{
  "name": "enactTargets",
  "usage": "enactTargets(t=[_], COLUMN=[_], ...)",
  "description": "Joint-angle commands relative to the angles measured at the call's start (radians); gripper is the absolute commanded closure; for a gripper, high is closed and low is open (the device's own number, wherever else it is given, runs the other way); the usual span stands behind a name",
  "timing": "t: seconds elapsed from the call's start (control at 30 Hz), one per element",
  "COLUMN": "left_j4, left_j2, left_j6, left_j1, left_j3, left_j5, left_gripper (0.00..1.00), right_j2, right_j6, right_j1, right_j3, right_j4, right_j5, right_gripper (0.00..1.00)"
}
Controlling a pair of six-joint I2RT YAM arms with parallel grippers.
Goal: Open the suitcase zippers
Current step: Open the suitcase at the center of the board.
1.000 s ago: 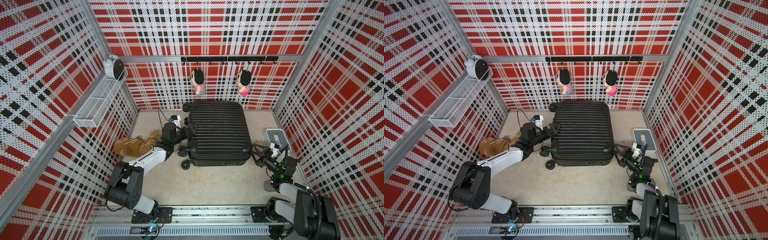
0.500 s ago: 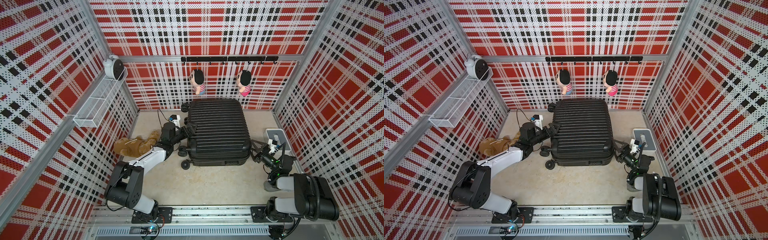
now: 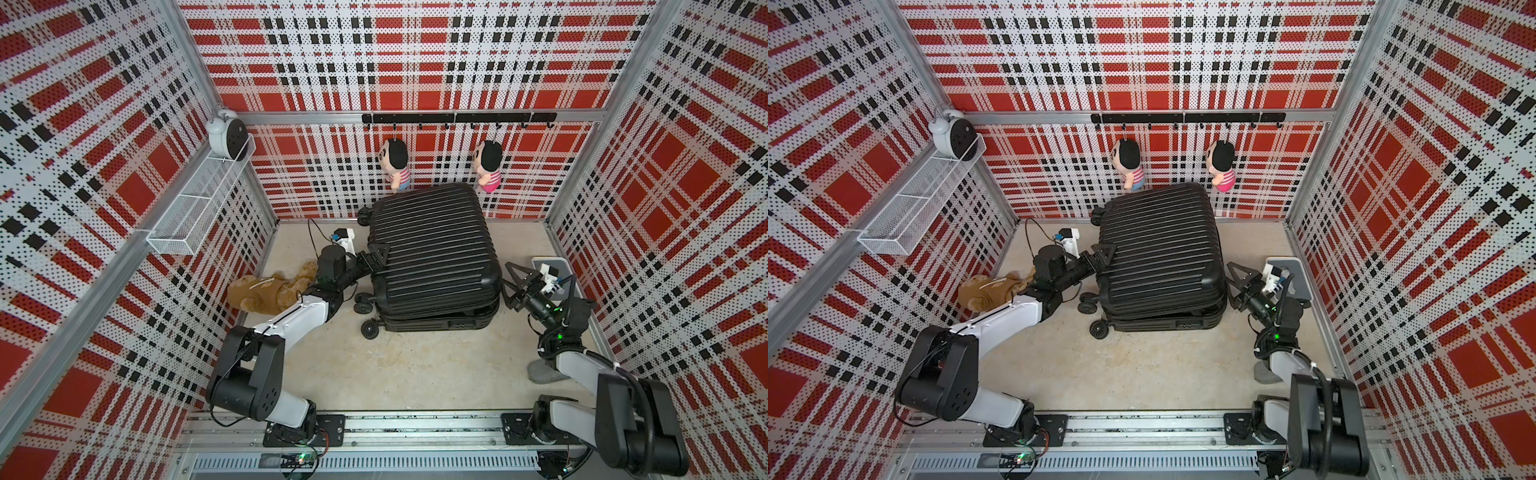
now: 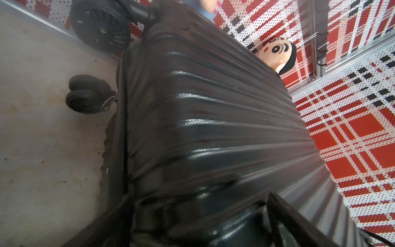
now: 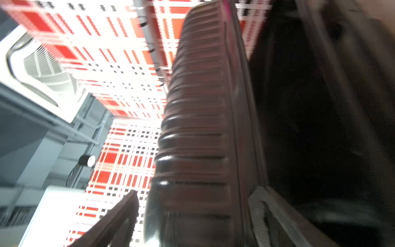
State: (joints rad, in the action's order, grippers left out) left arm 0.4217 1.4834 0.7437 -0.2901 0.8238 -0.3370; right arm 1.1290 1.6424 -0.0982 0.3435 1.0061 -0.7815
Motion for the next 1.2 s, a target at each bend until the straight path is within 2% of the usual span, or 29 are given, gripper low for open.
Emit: enactTargets(t=[0.0,0.23,0.43,0.53,0.57,0.63,0.9,1.17], left_j4=[-0.120,-0.145,-0.162,-0.189,-0.209,-0.261,-0.519,-0.659], left_j2=[0.018,-0.065,-0.131,-0.197,-0.233,-0.305,-0.608,-0.755], left_j6=[-0.012,-0.010,-0.004,0.002,0.002,-0.003,-0.052,-0.084], left_j1=[-0.049,-0.009,0.019,0.035,0.074,0.094,0.149,0.169], left_j3=[-0.066,-0.108,-0.155,-0.186,-0.194,-0.201,-0.123,-0.031], left_j5=[-0.057,-0.034,-0.010,0.020,0.035,0.070,0.231,0.309], left_gripper=[0.02,0.02,0.02,0.02,0.02,0.02,0.02,0.02], right_j2=[-0.082,-0.048,-0.033,-0.016,-0.009,0.008,0.158,0.372], right_j6=[-0.005,-0.027,-0.096,-0.130,-0.142,-0.167,-0.312,-0.437], right_j1=[0.111,0.231,0.313,0.351,0.368,0.401,0.579,0.749], right_j3=[0.097,0.211,0.316,0.369,0.391,0.439,0.704,0.972], right_j4=[-0.099,-0.119,-0.224,-0.272,-0.287,-0.322,-0.479,-0.605], right_j5=[-0.249,-0.209,-0.176,-0.162,-0.156,-0.146,-0.100,-0.072], right_gripper=[0.08,0.09,0.09,0.09,0.09,0.09,0.09,0.08])
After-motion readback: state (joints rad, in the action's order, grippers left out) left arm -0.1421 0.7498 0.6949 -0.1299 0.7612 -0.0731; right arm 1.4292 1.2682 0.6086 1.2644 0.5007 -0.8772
